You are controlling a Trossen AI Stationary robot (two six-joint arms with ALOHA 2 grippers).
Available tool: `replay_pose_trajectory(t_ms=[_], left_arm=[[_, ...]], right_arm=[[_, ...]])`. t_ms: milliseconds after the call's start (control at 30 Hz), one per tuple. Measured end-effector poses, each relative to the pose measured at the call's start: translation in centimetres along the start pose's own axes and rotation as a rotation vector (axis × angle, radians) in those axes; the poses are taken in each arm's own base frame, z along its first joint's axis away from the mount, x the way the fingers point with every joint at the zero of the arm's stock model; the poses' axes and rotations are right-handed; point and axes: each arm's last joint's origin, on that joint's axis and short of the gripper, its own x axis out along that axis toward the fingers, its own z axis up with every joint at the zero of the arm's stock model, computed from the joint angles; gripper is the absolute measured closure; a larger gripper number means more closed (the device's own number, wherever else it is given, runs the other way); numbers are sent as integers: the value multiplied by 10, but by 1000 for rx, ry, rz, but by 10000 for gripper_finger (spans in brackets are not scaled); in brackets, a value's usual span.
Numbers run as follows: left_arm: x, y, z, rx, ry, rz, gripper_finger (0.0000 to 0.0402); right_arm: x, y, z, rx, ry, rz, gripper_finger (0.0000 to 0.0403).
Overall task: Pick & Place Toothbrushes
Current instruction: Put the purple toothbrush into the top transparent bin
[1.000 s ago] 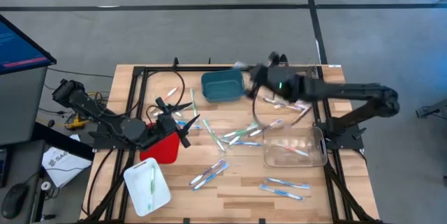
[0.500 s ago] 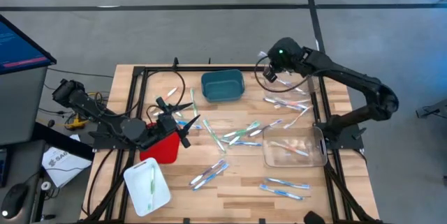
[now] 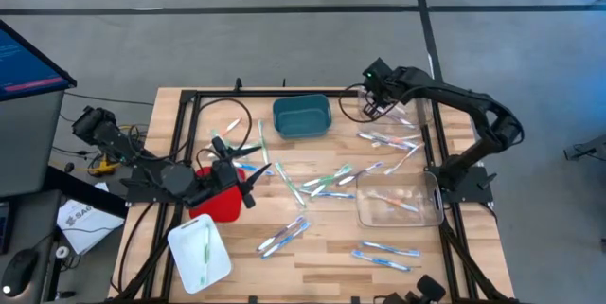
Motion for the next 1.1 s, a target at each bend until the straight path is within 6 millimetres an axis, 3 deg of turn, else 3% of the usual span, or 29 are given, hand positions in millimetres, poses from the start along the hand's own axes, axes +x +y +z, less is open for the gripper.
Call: replay_pose_trajectory(t_ms=[267,667,1100], left_arm=[[-1,-1,0,0,-2,-5,193],[2,1,1,-4,-15,-14,193],[2,1,0,-1,-13,-16,193]], right_arm=[[14,-4,-37,-4,-4,-9,388],[29,-18,-45,15,-17,1,384],[29,-18,-45,-11,-18,0,280]])
